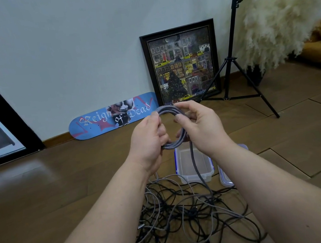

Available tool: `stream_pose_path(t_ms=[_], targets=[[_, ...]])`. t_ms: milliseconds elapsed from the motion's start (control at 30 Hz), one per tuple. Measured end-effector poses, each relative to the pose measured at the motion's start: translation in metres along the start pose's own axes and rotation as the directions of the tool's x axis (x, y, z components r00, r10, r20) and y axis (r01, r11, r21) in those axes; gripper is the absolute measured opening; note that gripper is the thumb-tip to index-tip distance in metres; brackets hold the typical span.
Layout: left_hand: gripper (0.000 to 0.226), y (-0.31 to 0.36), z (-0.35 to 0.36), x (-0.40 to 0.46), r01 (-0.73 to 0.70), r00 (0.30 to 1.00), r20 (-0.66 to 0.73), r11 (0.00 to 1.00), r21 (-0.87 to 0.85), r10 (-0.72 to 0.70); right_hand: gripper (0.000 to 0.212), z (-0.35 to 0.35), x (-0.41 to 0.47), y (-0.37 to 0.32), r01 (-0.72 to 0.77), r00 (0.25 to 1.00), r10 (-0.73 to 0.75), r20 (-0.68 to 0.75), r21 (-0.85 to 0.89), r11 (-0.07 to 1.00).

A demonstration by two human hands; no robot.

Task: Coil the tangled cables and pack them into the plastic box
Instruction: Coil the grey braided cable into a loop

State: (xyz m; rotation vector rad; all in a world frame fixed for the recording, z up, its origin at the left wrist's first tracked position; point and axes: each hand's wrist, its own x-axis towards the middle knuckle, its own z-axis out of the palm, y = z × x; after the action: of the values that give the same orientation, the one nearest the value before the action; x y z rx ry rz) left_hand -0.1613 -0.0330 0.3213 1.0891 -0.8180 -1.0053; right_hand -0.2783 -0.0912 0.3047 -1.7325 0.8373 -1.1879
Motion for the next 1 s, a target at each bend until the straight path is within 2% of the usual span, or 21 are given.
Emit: stream_pose_path(t_ms=[100, 167, 233, 333, 467, 533, 600, 667, 700, 767, 833, 900, 1000], targets=[[0.035, 0.003, -0.006, 0.005, -0.084, 0.988, -0.134, 0.996, -0.01, 0.082, 0.051, -0.001, -0.006, -0.002, -0.161, 0.968, 0.161, 0.192, -0.018, 0.987], [0.035, 0.003, -0.013, 0.008, -0.121, 0.965, -0.233, 0.993, -0.001, 0.118, 0.049, -0.004, -0.01, -0.004, -0.201, 0.923, 0.234, 0.304, -0.137, 0.97], [0.035, 0.003, -0.021, 0.013, -0.145, 0.929, -0.348, 0.989, -0.037, 0.124, 0.038, -0.009, -0.011, -0.002, -0.183, 0.901, 0.275, 0.336, -0.279, 0.943], [0.036, 0.009, -0.039, 0.019, -0.182, 0.853, -0.513, 0.975, -0.123, 0.095, 0.021, -0.018, -0.011, 0.005, -0.081, 0.918, 0.249, 0.31, -0.466, 0.881], [0.033, 0.013, -0.061, 0.021, -0.21, 0.787, -0.614, 0.96, -0.186, 0.053, 0.007, -0.026, -0.012, 0.013, 0.031, 0.995, 0.011, 0.098, -0.418, 0.908], [0.033, 0.012, -0.062, 0.022, -0.204, 0.798, -0.601, 0.962, -0.183, 0.055, 0.009, -0.024, -0.01, 0.008, 0.114, 0.993, -0.094, 0.066, -0.49, 0.864], [0.034, 0.008, -0.059, 0.022, -0.196, 0.826, -0.557, 0.971, -0.14, 0.086, 0.015, -0.015, -0.009, -0.002, 0.223, 0.97, -0.104, 0.219, -0.63, 0.744], [0.033, 0.005, -0.052, 0.021, -0.176, 0.861, -0.488, 0.984, -0.016, 0.146, 0.019, -0.003, -0.008, -0.014, 0.305, 0.922, -0.016, 0.386, -0.701, 0.644], [0.033, 0.003, -0.049, 0.021, -0.169, 0.878, -0.445, 0.984, 0.057, 0.177, 0.02, 0.002, -0.008, -0.018, 0.325, 0.898, 0.026, 0.439, -0.703, 0.633], [0.032, -0.001, -0.042, 0.018, -0.165, 0.909, -0.351, 0.967, 0.195, 0.226, 0.018, 0.005, -0.009, -0.025, 0.321, 0.864, 0.057, 0.5, -0.634, 0.704], [0.032, -0.004, -0.035, 0.014, -0.159, 0.935, -0.262, 0.944, 0.289, 0.238, 0.01, 0.003, -0.007, -0.03, 0.208, 0.863, 0.06, 0.502, -0.46, 0.863], [0.033, -0.007, -0.029, 0.011, -0.143, 0.96, -0.19, 0.943, 0.299, 0.205, 0.006, -0.001, -0.006, -0.034, 0.082, 0.876, 0.047, 0.48, -0.244, 0.966], [0.034, -0.012, -0.025, 0.01, -0.094, 0.984, -0.122, 0.965, 0.246, 0.127, 0.007, -0.003, -0.007, -0.038, -0.002, 0.915, 0.014, 0.403, -0.03, 1.0]])
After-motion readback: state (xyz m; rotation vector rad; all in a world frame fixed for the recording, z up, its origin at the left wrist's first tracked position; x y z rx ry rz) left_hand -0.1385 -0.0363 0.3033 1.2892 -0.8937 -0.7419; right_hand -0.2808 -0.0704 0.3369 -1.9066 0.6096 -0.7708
